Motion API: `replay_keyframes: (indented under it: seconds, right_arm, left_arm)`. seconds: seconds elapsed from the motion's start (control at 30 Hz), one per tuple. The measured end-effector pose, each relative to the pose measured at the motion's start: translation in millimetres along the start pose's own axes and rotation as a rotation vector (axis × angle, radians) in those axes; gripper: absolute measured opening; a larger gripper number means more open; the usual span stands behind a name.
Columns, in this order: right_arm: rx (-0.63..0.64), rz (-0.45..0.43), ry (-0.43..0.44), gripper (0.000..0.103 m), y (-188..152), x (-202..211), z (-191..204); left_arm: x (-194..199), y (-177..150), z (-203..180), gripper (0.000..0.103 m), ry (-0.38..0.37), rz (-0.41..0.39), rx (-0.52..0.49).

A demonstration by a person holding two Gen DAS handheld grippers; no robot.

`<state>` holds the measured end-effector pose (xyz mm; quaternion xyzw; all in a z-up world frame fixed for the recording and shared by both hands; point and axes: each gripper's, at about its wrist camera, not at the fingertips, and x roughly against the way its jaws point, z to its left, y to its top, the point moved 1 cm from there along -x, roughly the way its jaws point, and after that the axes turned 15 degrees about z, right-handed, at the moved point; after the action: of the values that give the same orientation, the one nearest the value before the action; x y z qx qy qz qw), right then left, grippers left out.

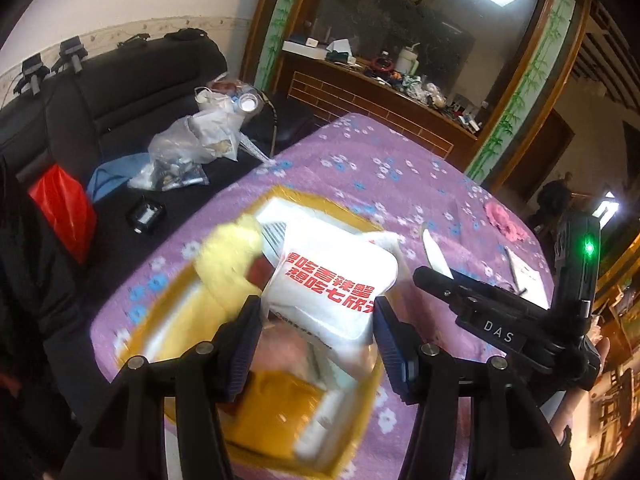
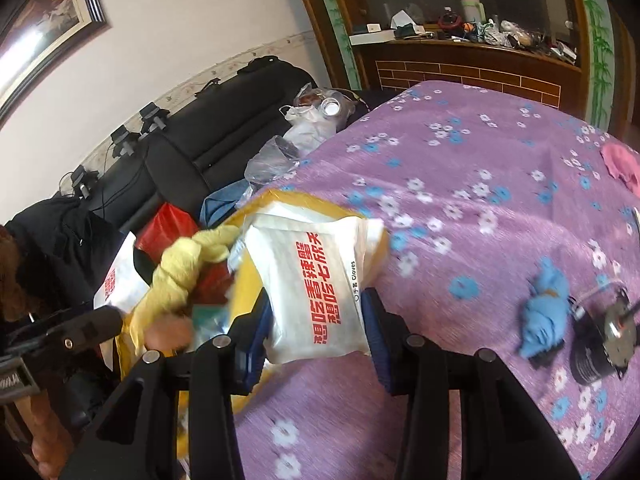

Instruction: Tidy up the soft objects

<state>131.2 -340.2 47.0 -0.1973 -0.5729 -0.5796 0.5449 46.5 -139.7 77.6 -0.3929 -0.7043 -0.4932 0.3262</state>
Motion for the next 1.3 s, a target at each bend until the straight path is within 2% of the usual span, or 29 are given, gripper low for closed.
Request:
replay_keyframes:
  seconds: [0.23, 0.33, 0.4, 0.47, 0.5, 0.57, 0.63, 0.73, 0.8, 0.93, 1.0, 1.13, 1.3]
  right_arm:
    - [0.016, 0.016, -0.046, 0.043, 28.2, -24.6, 17.4]
    - [0.015, 0.053, -0.078, 0.044, 36.6, -41.2, 17.8]
    - [0.014, 0.091, -0.083, 0.048, 39.5, -53.0, 17.3]
    - [-0.012, 0.088, -0.086, 0.052, 37.1, -54.0, 14.9]
    - [-0.020, 0.082, -0.081, 0.054, 36.4, -52.8, 13.6]
    - [-0.012, 0.062, -0.058, 0.065, 34.6, -46.5, 13.2]
    - [-0.018, 0.040, -0.077, 0.071, 31.5, -38.8, 12.9]
    - [-0.030, 0.019, -0.057, 0.074, 22.2, -25.8, 12.7]
    - [-0.044, 0.003, -0.036, 0.074, 9.3, -13.9, 11.0]
    - [-0.067, -0.031, -0.023, 0.076, -23.4, 9.7, 11.7]
    - [-0.076, -0.050, -0.032, 0.077, -45.4, 19.6, 13.1]
    - [-0.082, -0.030, -0.044, 0.078, -78.9, 26.2, 19.6]
    - [-0.086, 0.044, -0.076, 0.078, -93.5, 16.1, 33.3]
  left_arm:
    - [-28.6, 35.3, 14.7, 0.059, 0.043, 0.040, 0.002]
    - [-49.4, 47.9, 18.0, 0.059, 0.082, 0.065, 0.010]
    - [-64.1, 52.8, 16.6, 0.059, 0.103, 0.085, 0.002]
    - [-72.8, 53.5, 11.7, 0.062, 0.147, 0.082, -0.033]
    - [-75.1, 53.0, 11.7, 0.064, 0.145, 0.078, -0.037]
    - [-75.1, 51.4, 14.1, 0.065, 0.086, 0.057, -0.039]
    - [-65.8, 46.8, 17.0, 0.071, 0.022, 0.002, -0.021]
    - [-54.4, 41.3, 11.8, 0.073, 0.059, -0.026, -0.019]
    - [-49.3, 35.0, 4.9, 0.073, 0.104, -0.005, -0.021]
    - [-37.0, 4.4, -6.1, 0.073, 0.112, -0.002, -0.025]
    - [-31.0, -14.1, -9.3, 0.073, 0.143, -0.001, -0.020]
    - [-13.2, -49.2, -10.5, 0.073, 0.173, -0.015, -0.006]
    - [3.2, -70.4, -8.9, 0.073, 0.188, 0.000, 0.001]
